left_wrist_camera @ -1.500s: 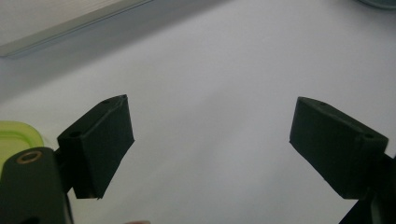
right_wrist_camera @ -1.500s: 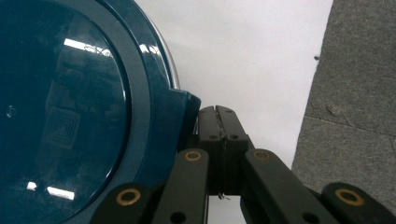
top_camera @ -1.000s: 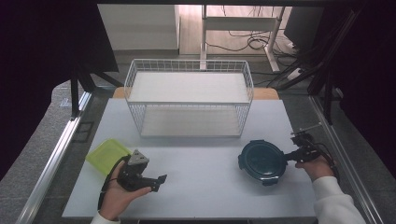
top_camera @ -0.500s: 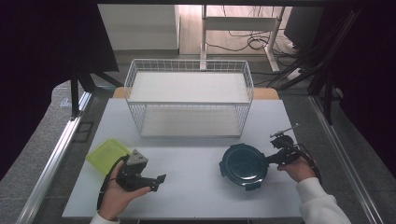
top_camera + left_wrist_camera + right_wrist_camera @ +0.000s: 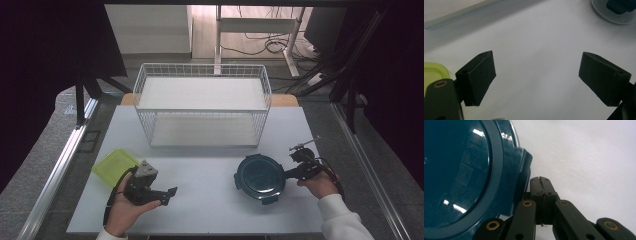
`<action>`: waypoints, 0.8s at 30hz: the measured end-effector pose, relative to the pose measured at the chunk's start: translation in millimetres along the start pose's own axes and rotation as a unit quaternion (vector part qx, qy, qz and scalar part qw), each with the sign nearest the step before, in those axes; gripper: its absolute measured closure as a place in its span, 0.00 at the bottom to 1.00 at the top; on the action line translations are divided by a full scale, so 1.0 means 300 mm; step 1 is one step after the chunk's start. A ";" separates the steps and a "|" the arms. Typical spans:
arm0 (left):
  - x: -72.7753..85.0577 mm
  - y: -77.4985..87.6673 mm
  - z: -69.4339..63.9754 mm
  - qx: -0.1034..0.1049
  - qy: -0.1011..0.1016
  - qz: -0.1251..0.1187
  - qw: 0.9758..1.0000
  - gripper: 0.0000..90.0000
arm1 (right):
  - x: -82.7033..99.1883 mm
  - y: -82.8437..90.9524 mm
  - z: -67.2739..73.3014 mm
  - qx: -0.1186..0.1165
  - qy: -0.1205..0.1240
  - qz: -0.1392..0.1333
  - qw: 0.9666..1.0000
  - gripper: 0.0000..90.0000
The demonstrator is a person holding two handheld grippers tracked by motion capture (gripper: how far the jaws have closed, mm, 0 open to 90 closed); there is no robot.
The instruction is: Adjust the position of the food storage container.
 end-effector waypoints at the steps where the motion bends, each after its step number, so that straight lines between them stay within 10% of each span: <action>1: 0.000 -0.002 -0.001 -0.001 -0.001 0.001 1.000 0.15 | 0.007 -0.005 0.006 0.000 0.004 0.009 1.000 0.99; 24: 0.000 -0.012 0.006 -0.004 0.006 0.006 1.000 0.16 | -0.010 -0.025 0.086 -0.018 0.026 0.002 0.999 0.99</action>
Point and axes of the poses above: each handheld gripper's, and its own axes: y roughly backward along the jaws, x roughly out of its underside, z roughly to its left, the point moved 1 cm from there along -y, roughly forward along the jaws, and after that the axes turned 10 degrees about y, right-handed, at the moved point
